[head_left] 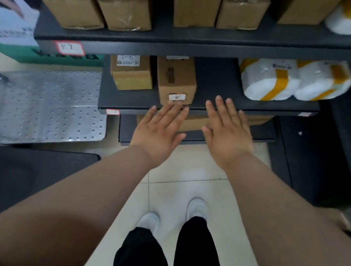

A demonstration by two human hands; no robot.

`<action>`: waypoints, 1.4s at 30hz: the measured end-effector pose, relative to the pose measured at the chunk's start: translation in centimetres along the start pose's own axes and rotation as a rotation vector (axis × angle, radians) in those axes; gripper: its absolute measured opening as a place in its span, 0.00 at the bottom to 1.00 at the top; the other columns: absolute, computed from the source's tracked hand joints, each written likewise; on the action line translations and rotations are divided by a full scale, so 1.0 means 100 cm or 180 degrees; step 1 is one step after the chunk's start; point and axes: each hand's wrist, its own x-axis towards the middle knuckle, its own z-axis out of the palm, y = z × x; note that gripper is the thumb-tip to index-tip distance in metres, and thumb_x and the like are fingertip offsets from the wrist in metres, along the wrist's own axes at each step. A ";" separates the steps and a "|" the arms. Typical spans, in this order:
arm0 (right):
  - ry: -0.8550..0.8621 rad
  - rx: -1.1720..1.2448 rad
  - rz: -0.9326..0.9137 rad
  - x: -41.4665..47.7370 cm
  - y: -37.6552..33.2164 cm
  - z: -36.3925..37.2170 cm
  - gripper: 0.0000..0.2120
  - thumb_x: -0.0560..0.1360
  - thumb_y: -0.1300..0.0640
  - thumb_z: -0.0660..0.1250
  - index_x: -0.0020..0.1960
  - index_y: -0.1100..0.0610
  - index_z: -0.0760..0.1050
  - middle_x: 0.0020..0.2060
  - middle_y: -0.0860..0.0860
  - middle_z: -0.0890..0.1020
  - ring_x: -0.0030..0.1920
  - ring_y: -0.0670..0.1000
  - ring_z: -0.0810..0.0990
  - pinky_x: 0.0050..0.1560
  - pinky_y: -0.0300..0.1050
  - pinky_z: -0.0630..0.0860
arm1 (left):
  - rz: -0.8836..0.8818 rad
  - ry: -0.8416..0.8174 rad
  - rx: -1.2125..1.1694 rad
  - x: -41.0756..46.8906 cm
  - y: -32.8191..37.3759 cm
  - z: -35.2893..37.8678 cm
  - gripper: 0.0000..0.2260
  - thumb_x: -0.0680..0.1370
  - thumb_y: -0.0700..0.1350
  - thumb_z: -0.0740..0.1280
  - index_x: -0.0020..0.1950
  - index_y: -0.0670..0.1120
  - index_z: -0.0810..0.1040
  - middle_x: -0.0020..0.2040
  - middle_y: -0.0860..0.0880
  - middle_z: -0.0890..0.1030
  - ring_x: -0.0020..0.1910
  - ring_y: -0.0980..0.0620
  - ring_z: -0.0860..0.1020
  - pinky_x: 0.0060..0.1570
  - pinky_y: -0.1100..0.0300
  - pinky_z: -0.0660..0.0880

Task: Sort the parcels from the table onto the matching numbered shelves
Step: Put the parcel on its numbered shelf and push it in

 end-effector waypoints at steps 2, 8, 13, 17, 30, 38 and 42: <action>0.0106 0.0103 0.0258 -0.036 -0.002 -0.011 0.28 0.83 0.46 0.44 0.78 0.49 0.36 0.78 0.49 0.39 0.77 0.51 0.36 0.75 0.51 0.37 | 0.0284 -0.0051 0.0059 -0.021 0.011 -0.012 0.27 0.83 0.57 0.42 0.78 0.50 0.35 0.79 0.51 0.39 0.77 0.52 0.37 0.76 0.50 0.38; 0.0358 0.0291 0.1036 -0.153 0.008 -0.049 0.27 0.83 0.44 0.43 0.78 0.48 0.36 0.78 0.47 0.39 0.77 0.49 0.36 0.76 0.50 0.37 | 0.1235 0.0103 0.0586 -0.057 0.071 -0.058 0.27 0.83 0.57 0.41 0.77 0.50 0.34 0.79 0.51 0.39 0.77 0.51 0.37 0.76 0.50 0.39; 0.0551 0.0292 0.1875 -0.269 0.043 -0.062 0.27 0.83 0.44 0.41 0.77 0.48 0.36 0.78 0.48 0.39 0.77 0.50 0.36 0.76 0.51 0.37 | 0.2101 0.0376 0.0724 -0.076 0.171 -0.096 0.26 0.83 0.57 0.43 0.78 0.51 0.37 0.79 0.52 0.41 0.77 0.53 0.39 0.76 0.50 0.41; 0.0541 0.0256 0.2599 -0.374 0.077 -0.059 0.27 0.82 0.43 0.41 0.78 0.48 0.36 0.78 0.49 0.39 0.77 0.51 0.36 0.76 0.52 0.38 | 0.2933 0.0574 0.0781 -0.109 0.279 -0.114 0.26 0.83 0.56 0.45 0.79 0.52 0.39 0.80 0.53 0.43 0.78 0.53 0.41 0.76 0.51 0.41; 0.0468 0.0435 0.4518 -0.733 0.125 0.002 0.28 0.82 0.43 0.42 0.77 0.49 0.35 0.78 0.49 0.38 0.77 0.52 0.35 0.77 0.52 0.39 | 0.4960 0.0388 0.1051 -0.340 0.591 -0.061 0.26 0.83 0.57 0.44 0.78 0.54 0.38 0.80 0.54 0.44 0.78 0.53 0.41 0.76 0.50 0.43; 0.0621 0.0736 0.5592 -0.888 0.102 0.039 0.28 0.83 0.45 0.46 0.79 0.49 0.41 0.78 0.49 0.43 0.78 0.52 0.40 0.76 0.51 0.42 | 0.6031 0.0200 0.1183 -0.459 0.692 -0.024 0.26 0.83 0.59 0.45 0.79 0.55 0.42 0.80 0.53 0.48 0.78 0.53 0.44 0.76 0.49 0.45; 0.0618 0.0844 0.6076 -0.941 0.089 0.060 0.28 0.83 0.44 0.46 0.79 0.48 0.42 0.78 0.48 0.44 0.78 0.51 0.40 0.76 0.50 0.41 | 0.6482 0.0188 0.1379 -0.510 0.742 0.000 0.26 0.82 0.59 0.45 0.79 0.55 0.43 0.80 0.53 0.47 0.78 0.53 0.44 0.75 0.49 0.46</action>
